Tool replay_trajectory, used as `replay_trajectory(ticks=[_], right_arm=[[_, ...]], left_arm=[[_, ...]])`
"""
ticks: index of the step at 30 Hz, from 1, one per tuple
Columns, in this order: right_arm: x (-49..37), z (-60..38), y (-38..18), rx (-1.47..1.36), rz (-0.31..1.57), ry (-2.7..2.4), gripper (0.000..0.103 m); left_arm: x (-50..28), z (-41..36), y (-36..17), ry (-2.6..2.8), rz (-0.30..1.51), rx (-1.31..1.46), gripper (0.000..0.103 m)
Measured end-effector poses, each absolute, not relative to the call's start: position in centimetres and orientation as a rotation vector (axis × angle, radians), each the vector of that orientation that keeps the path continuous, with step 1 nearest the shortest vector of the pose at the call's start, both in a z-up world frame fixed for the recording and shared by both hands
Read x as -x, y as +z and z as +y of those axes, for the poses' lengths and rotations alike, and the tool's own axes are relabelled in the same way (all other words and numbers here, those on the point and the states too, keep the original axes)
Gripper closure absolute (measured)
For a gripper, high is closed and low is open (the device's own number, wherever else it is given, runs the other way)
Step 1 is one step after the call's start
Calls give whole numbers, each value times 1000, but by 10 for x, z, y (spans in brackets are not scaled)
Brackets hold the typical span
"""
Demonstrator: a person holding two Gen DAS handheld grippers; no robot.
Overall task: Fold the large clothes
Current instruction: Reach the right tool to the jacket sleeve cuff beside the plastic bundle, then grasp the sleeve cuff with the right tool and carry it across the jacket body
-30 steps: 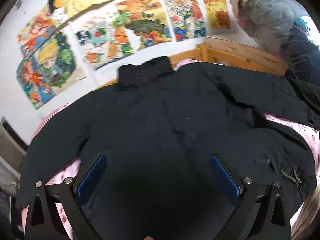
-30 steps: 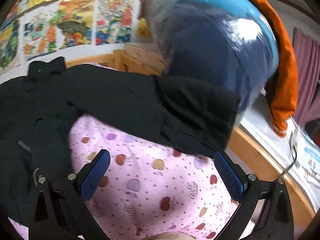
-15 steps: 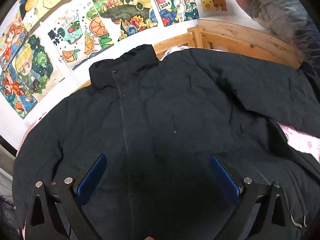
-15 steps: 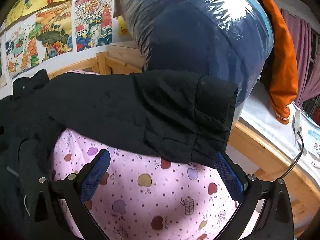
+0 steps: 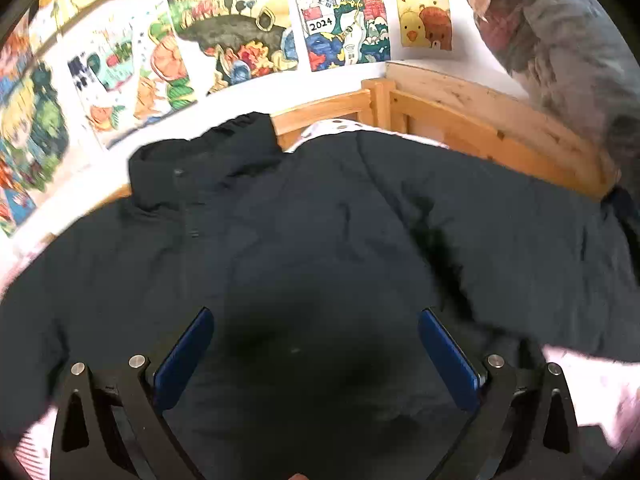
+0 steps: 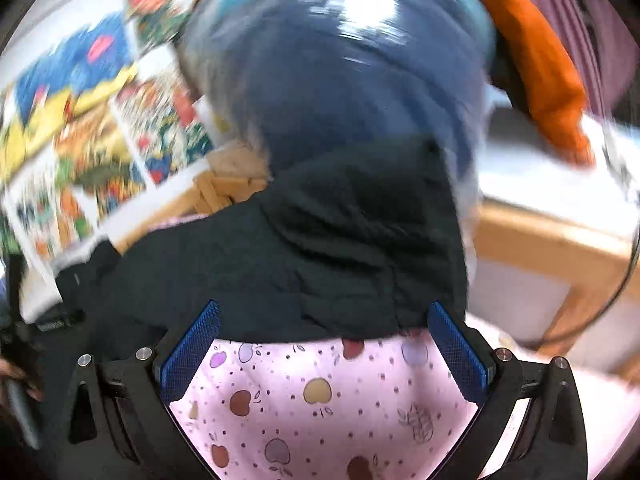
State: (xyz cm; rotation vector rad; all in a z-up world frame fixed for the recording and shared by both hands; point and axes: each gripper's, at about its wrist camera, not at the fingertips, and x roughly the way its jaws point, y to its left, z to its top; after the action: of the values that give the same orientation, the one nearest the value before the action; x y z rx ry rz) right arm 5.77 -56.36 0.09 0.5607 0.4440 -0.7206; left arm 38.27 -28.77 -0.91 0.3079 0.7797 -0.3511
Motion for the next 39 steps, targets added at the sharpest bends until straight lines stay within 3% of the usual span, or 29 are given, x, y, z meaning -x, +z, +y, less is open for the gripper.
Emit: replay_trajectory(ticks=[9, 11, 13, 16, 21, 30, 39], right_arm=[[-42, -592, -26, -729, 339, -741, 1], [-41, -593, -28, -740, 322, -734, 9], [-33, -593, -28, -736, 302, -744, 41], [-24, -600, -27, -769, 296, -763, 72], [-21, -611, -20, -815, 325, -697, 93], [-42, -556, 39, -635, 240, -379, 97], [-101, -444, 70, -297, 334, -84, 97]], left_arm=[[-420, -323, -57, -426, 912, -303, 0], [-426, -328, -76, -453, 987, -300, 0], [-431, -329, -91, -457, 1039, -290, 0], [-438, -324, -99, -475, 1089, -225, 0], [-425, -312, -78, -454, 1056, -202, 0], [-354, -285, -15, -720, 972, -87, 0], [-336, -212, 8, -672, 963, 36, 0]])
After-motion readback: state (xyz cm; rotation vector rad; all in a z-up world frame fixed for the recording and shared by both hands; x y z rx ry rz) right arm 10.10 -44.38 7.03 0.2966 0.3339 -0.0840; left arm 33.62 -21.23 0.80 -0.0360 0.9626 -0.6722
